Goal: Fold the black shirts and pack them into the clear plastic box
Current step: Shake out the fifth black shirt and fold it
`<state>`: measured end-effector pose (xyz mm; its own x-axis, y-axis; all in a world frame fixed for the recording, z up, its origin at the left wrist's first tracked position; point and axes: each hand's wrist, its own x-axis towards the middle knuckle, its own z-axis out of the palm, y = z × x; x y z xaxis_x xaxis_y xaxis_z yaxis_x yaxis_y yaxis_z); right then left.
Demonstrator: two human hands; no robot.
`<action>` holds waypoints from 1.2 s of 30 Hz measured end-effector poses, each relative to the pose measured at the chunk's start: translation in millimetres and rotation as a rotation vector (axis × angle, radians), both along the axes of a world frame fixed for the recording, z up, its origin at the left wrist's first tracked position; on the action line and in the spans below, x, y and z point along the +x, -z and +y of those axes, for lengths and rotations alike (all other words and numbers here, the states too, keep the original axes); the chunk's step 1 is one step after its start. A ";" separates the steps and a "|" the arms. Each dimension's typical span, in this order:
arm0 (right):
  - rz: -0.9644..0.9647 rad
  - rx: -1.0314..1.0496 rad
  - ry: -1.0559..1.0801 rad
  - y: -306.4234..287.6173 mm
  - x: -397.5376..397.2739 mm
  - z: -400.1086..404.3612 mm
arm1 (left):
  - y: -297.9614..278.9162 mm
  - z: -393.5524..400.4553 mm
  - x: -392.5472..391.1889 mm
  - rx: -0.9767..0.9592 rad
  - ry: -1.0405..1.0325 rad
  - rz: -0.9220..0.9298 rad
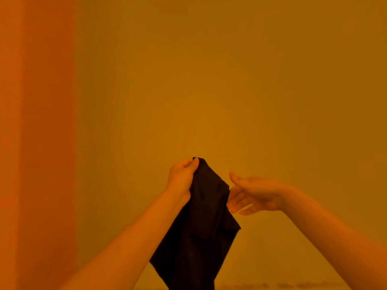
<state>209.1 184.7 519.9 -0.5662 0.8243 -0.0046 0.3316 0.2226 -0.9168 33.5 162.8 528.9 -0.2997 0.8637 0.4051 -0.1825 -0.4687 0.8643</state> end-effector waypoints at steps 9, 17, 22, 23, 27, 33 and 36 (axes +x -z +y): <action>0.402 -0.002 0.177 -12.6 -42.0 9.6 | 15.0 -3.2 -16.6 0.070 -0.143 0.095; 0.186 0.420 -0.012 -39.9 -37.0 17.5 | 12.8 -1.9 -33.6 0.078 -0.119 0.434; 0.088 0.466 -0.197 -62.3 -29.5 6.0 | 11.2 9.0 -20.7 -0.010 0.504 0.465; 0.057 0.499 -0.187 -67.2 -24.1 5.0 | 12.3 10.8 -19.6 -0.006 0.574 0.464; -0.079 0.549 -0.139 -77.5 3.3 6.4 | 12.4 12.5 -19.9 0.009 0.695 0.465; -0.060 0.589 -0.102 -79.9 15.8 6.7 | -2.9 10.3 0.8 0.033 0.675 0.487; -0.034 0.590 -0.079 -81.7 20.7 6.8 | -8.4 6.1 9.8 0.043 0.570 0.370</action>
<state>229.8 191.5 601.6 -0.6332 0.6486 0.4224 0.3205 0.7165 -0.6196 43.3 168.9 537.2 0.3625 0.8262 0.4312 -0.1073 -0.4226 0.8999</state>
